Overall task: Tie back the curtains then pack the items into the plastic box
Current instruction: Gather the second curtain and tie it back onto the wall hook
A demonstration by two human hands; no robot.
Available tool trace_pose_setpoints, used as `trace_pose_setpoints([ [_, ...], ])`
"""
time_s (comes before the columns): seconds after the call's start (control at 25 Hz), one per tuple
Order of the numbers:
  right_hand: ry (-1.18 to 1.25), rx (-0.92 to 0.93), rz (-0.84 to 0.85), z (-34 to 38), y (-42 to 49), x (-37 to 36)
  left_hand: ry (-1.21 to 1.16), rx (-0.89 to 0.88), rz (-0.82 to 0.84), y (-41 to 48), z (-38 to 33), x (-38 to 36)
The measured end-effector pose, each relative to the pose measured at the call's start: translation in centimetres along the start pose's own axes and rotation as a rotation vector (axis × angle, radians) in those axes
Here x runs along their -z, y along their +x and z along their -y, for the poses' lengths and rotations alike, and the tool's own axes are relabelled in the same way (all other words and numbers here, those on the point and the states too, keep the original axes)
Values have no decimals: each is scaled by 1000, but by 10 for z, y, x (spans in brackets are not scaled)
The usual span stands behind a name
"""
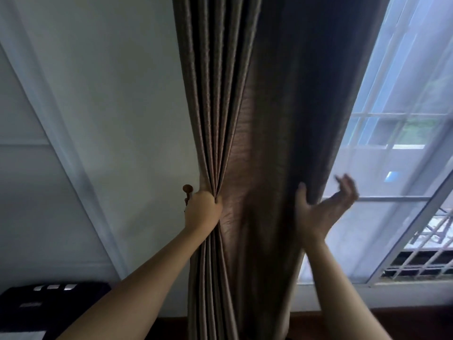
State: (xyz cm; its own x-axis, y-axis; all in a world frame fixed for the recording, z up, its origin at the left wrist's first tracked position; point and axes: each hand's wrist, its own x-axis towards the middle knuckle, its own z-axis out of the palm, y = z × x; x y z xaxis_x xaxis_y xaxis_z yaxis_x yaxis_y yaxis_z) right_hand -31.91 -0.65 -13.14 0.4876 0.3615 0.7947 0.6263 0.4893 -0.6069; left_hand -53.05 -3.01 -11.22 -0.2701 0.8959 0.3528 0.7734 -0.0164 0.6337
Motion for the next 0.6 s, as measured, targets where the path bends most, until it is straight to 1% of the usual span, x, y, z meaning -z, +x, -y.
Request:
trace_pose_setpoints([
  [0.04,52,-146,74,-4,20,1,-13,-6,20,1,-1,1],
  [0.08,98,-303,242,-9,31,-1,-20,-30,60,1,-3,-1],
  [0.12,92,-407,424,-12,34,-7,-15,-60,114,2,-6,-4],
  [0.16,72,-424,585,-14,32,-13,-2,-87,166,2,-10,-8],
  [0.2,74,-393,701,-16,24,-19,10,-100,209,4,-14,-12],
  [0.32,193,-362,932,-27,-4,-27,-13,-112,344,9,-27,-23],
  [0.36,231,-388,969,-32,-10,-26,-18,-117,366,9,-29,-25],
  [0.44,297,-433,986,-44,-12,-20,-34,-91,364,11,-28,-24],
  [0.6,319,-485,950,-53,12,-20,-8,-55,355,18,-20,-21],
])
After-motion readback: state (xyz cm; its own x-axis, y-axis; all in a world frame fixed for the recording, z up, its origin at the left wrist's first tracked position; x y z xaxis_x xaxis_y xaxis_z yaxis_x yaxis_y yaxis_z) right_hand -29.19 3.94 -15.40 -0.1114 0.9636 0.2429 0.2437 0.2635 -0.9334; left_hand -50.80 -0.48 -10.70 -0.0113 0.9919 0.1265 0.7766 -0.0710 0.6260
